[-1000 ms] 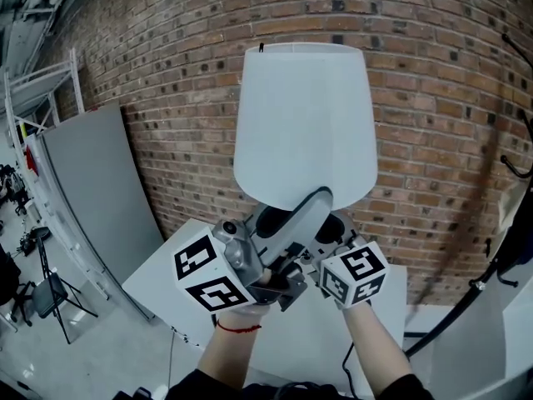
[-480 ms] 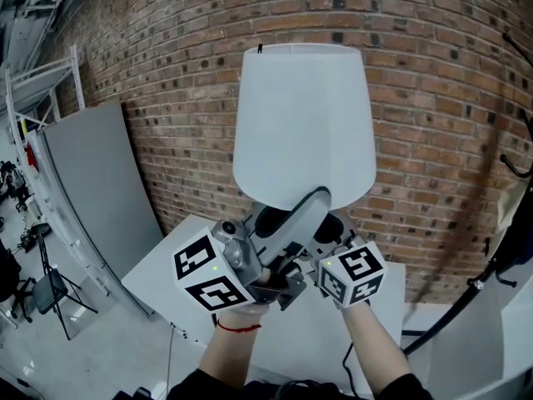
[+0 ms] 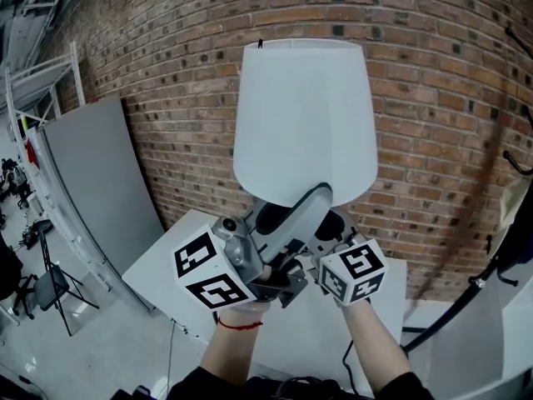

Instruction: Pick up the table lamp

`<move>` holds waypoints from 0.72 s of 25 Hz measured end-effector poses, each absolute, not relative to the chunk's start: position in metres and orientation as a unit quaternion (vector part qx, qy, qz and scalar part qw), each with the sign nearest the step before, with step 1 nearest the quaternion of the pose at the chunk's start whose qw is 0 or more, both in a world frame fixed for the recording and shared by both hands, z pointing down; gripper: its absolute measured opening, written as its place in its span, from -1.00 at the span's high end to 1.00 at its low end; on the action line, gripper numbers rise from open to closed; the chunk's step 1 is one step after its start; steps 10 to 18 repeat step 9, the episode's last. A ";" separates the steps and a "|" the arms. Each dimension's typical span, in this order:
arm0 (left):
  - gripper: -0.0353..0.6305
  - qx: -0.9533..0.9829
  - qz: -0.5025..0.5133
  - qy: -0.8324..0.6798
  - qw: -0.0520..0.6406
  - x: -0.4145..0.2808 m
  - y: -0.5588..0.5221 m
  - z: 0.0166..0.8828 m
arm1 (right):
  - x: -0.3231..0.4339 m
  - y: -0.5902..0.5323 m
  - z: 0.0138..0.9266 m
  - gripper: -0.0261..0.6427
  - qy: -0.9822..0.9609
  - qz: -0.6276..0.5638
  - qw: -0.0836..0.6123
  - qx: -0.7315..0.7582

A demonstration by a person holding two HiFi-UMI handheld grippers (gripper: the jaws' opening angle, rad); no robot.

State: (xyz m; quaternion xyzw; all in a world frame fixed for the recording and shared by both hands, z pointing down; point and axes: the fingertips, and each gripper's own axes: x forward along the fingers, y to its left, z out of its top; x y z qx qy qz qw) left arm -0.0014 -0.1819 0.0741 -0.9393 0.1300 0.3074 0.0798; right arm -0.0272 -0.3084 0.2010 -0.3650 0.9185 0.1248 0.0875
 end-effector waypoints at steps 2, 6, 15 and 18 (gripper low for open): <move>0.84 -0.939 0.307 0.130 0.079 0.000 -0.184 0.075 | -0.026 -0.311 0.202 0.47 0.919 0.125 0.088 -0.365; 0.84 -0.940 0.307 0.130 0.077 -0.003 -0.188 0.074 | -0.028 -0.314 0.201 0.47 0.918 0.125 0.087 -0.365; 0.84 -0.940 0.306 0.129 0.075 -0.005 -0.189 0.077 | -0.030 -0.315 0.205 0.47 0.918 0.125 0.087 -0.365; 0.84 -0.940 0.306 0.129 0.075 -0.005 -0.189 0.077 | -0.030 -0.315 0.205 0.47 0.918 0.125 0.087 -0.365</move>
